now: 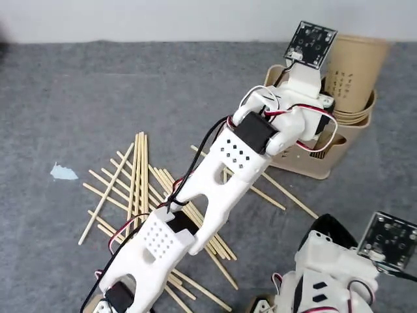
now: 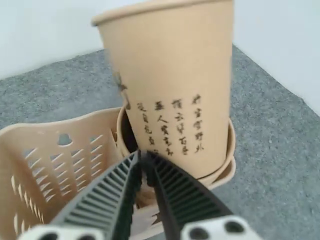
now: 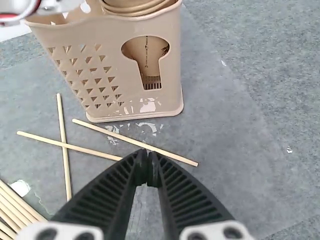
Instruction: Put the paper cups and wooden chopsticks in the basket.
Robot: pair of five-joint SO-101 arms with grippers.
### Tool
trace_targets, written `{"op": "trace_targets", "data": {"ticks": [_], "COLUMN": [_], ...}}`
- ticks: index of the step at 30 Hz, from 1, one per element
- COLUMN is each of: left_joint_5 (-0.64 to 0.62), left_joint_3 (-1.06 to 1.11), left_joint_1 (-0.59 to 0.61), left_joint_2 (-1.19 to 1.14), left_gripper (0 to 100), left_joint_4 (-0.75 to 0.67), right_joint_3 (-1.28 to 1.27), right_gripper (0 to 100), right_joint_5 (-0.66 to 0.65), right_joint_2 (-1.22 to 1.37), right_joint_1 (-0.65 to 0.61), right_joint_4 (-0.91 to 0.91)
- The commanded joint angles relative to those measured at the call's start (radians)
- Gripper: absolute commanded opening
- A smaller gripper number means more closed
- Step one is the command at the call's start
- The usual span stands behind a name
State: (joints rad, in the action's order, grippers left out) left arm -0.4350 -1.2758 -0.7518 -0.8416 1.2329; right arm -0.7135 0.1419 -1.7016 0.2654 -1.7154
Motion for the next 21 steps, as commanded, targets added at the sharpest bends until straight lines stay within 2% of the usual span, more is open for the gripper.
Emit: {"op": "trace_targets", "data": {"ticks": [1, 10, 18, 21], "left_joint_5": [-0.005, -0.005, -0.005, -0.005], "left_joint_3": [-0.088, -0.381, -0.394, -0.390], "left_joint_1": [-0.011, -0.012, -0.098, -0.109], "left_joint_2": [-0.008, -0.015, -0.029, -0.081], "left_gripper": [1, 1, 1, 1], "left_joint_4": [0.072, 0.258, 0.255, 0.190], "right_joint_3": [-0.009, -0.009, -0.009, -0.009], "right_gripper": [0.8, 0.8, 0.8, 0.8], "right_joint_5": [0.011, 0.011, 0.011, 0.011], "right_joint_2": [0.001, 0.001, 0.001, 0.001], "right_joint_1": [-0.007, -0.007, -0.007, -0.007], "right_joint_4": [0.018, 0.018, 0.019, 0.019]}}
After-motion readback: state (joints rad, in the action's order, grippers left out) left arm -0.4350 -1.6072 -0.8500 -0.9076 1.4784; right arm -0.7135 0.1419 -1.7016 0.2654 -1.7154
